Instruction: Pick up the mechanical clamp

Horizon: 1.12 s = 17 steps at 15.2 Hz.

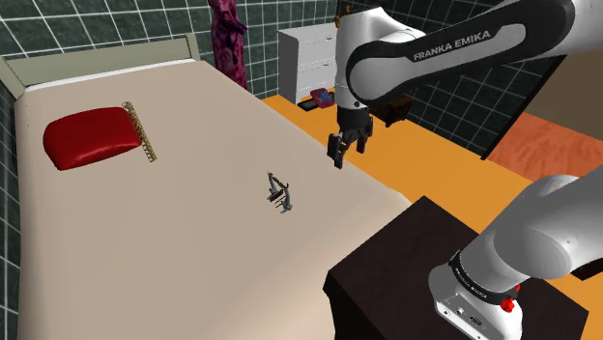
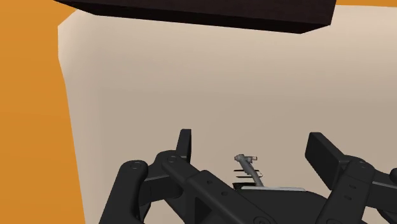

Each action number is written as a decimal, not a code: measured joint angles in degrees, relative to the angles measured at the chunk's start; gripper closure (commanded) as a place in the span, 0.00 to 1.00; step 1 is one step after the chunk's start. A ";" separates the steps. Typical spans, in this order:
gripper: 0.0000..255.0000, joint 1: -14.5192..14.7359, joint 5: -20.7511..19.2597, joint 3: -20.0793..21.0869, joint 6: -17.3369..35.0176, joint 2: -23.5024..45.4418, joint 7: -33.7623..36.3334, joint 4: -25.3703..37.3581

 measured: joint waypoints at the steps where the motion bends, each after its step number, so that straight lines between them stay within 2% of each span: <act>1: 0.00 -0.06 -0.89 0.97 2.02 2.44 1.48 0.54; 4: 0.00 -0.36 -4.34 3.17 6.11 9.10 5.88 3.30; 9: 0.00 -0.38 -12.70 5.09 11.27 21.02 14.00 9.30; 12: 0.00 0.65 -18.26 5.09 13.13 27.94 19.14 13.38; 17: 0.00 4.15 -27.37 2.91 14.18 40.93 26.76 23.33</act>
